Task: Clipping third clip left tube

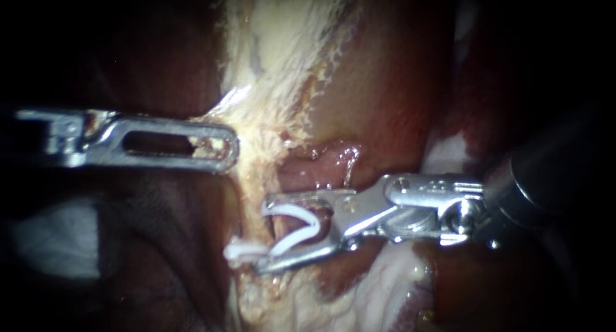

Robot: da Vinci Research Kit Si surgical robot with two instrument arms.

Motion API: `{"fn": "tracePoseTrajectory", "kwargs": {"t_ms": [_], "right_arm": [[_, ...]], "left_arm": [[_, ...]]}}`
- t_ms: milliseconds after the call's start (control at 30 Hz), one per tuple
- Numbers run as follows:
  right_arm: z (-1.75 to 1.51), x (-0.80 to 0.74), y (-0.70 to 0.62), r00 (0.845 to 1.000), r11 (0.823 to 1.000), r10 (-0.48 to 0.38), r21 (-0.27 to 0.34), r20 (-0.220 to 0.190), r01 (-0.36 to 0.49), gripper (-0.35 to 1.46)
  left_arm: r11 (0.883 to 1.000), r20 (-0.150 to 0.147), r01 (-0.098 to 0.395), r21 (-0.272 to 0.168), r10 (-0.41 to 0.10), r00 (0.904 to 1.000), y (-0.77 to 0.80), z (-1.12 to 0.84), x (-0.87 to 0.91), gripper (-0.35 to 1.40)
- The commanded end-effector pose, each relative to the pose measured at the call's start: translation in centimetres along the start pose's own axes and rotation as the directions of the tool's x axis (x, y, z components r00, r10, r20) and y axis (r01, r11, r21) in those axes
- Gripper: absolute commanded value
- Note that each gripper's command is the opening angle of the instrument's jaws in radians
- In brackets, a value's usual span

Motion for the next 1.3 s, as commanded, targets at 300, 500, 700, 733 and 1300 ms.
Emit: {"fn": "tracePoseTrajectory", "kwargs": {"t_ms": [300, 500, 700, 733, 1300], "right_arm": [[0.07, 0.05, -0.09, 1.0, 0.997, 0.005, 0.078, -0.023, -0.003, 0.58], [0.1, 0.11, -0.2, 0.999, 0.989, 0.028, 0.148, -0.04, -0.022, 0.58], [0.23, 0.12, -0.16, 0.998, 0.987, 0.028, 0.16, -0.047, -0.02, 0.58], [0.27, 0.12, -0.15, 0.999, 0.987, 0.027, 0.158, -0.047, -0.019, 0.58], [0.51, 0.19, -0.02, 0.992, 0.983, 0.049, 0.18, -0.112, -0.028, 0.58]], "left_arm": [[1.0, 0.0, -0.001, 0.003, 0.001, 1.0, 0.03, 0.01, -0.01, -0.35], [1.0, 0.0, -0.001, 0.003, 0.001, 1.0, 0.04, 0.01, -0.01, -0.35], [1.0, 0.0, -0.001, 0.002, 0.001, 1.0, 0.03, 0.03, -0.01, -0.35], [1.0, 0.001, -0.001, 0.002, 0.001, 1.0, 0.03, 0.03, -0.01, -0.35], [1.0, 0.002, 0.0, 0.001, 0.0, 1.0, 0.01, 0.03, 0.01, -0.35]]}}
